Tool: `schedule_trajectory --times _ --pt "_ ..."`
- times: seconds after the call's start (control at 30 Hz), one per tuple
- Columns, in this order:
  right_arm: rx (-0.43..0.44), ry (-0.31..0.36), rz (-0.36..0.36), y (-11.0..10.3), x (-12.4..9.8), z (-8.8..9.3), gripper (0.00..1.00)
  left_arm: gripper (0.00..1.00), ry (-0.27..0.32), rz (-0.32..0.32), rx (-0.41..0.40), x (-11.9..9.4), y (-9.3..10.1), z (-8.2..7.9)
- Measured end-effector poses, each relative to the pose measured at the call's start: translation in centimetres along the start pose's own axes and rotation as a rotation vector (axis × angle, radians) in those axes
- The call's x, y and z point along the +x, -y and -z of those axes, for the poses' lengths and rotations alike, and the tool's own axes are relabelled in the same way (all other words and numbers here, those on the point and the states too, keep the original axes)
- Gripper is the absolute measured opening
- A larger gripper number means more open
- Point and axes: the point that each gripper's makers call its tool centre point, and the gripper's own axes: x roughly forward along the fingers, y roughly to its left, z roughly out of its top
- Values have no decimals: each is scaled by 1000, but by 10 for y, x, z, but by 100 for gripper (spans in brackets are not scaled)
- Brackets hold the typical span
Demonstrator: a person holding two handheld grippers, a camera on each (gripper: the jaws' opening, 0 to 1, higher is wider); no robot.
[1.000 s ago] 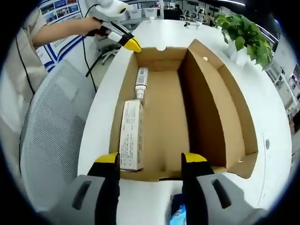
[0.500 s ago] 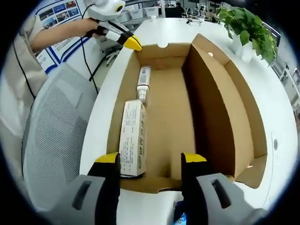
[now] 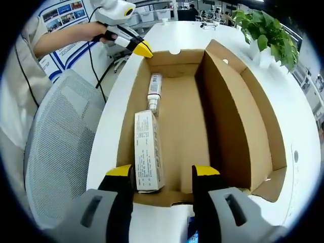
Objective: Operate the shoe box by opening the lid, removing the specified soft item, and placing it in the target area until the item is outside and the box remains undamaged.
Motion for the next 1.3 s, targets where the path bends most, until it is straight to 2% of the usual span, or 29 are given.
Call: schedule_trajectory --times 0.33,0.47,0.87,1.1,1.3 --pt "2 -6 -17 -7 9 4 29 1 -1 -4 -3 -1 0 0" --pt "3 -5 -18 -8 10 5 18 1 -1 -8 -3 -1 0 0" --pt "-3 -3 12 -8 11 4 16 1 1 -13 -1 -2 -1 -1" --pt "85 33 43 -4 6 -6 15 1 0 -18 3 -1 -1 -1" --pt "85 53 56 -5 -2 -11 14 1 -2 -22 9 -1 0 -1"
